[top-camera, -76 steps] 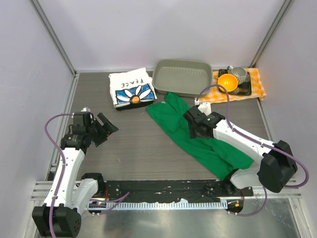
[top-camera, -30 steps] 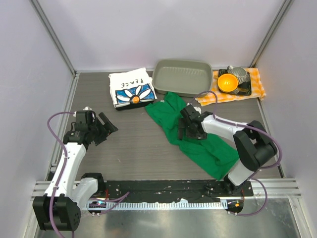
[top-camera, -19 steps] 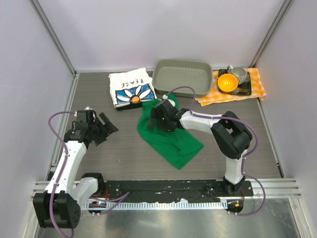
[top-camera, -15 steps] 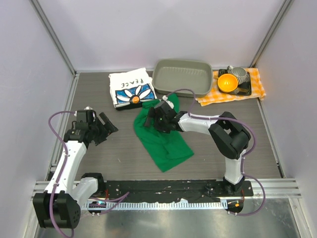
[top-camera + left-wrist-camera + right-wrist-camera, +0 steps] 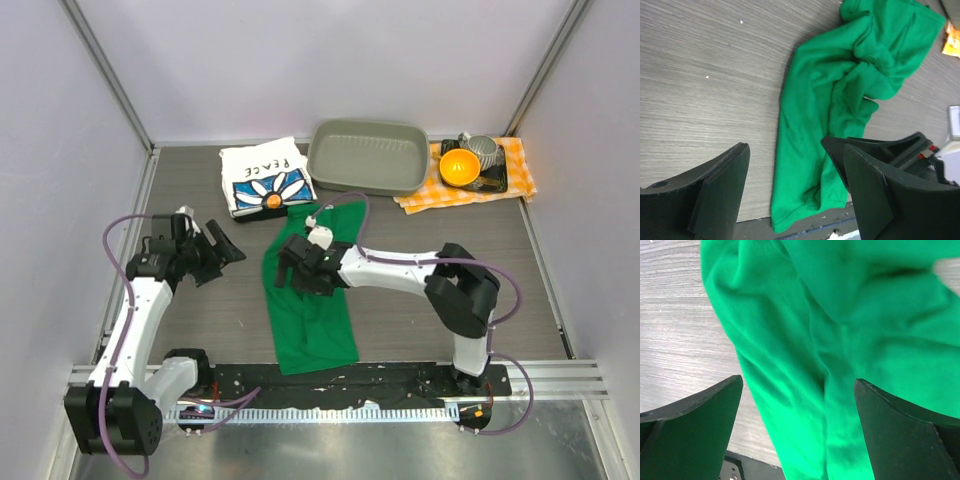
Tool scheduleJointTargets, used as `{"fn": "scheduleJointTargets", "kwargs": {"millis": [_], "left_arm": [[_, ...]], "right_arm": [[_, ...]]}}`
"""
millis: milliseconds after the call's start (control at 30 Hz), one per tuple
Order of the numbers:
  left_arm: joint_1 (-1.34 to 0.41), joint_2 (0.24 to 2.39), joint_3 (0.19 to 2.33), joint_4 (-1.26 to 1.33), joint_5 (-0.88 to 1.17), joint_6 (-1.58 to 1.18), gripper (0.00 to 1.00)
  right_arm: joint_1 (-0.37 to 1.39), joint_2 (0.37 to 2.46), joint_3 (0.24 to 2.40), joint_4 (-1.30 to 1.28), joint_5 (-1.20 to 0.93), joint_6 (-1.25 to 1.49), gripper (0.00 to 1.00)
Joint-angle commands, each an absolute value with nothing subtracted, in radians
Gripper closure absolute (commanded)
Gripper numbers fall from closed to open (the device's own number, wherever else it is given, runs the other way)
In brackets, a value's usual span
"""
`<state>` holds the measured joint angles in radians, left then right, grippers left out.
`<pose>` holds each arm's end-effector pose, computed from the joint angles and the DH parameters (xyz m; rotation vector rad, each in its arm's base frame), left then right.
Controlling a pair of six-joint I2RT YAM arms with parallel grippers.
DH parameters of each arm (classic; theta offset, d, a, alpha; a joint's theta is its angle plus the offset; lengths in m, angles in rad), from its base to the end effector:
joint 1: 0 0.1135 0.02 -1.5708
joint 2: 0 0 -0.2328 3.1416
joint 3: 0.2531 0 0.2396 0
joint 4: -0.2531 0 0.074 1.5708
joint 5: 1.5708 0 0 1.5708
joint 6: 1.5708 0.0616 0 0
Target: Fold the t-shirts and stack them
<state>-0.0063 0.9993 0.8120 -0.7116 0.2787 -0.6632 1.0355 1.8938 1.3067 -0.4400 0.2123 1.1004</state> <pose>0.2160 -0.0183 0.2208 -0.6976 2.4306 -0.6243 0.2099 0.3286 0.1409 0.1648 2.6479 0.5115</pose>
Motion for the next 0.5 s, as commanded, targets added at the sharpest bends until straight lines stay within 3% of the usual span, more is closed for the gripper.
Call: {"fn": "scheduleJointTargets", "kwargs": {"millis": [0,233,467], "left_arm": [[-0.003,0.879,0.813,-0.759,0.374,-0.644,0.20],[-0.052,0.718,0.638,-0.767,0.468,-0.750,0.23],[-0.311,0.704,0.520,-0.707,0.394,-0.932,0.26]], "right_arm": [[1.071,1.686,1.364,-0.656,0.466,1.071,0.00],[1.100,1.386,1.074,-0.706,0.581,0.968,0.00],[1.109,1.001,0.611,-0.487,0.407,1.014,0.02]]}}
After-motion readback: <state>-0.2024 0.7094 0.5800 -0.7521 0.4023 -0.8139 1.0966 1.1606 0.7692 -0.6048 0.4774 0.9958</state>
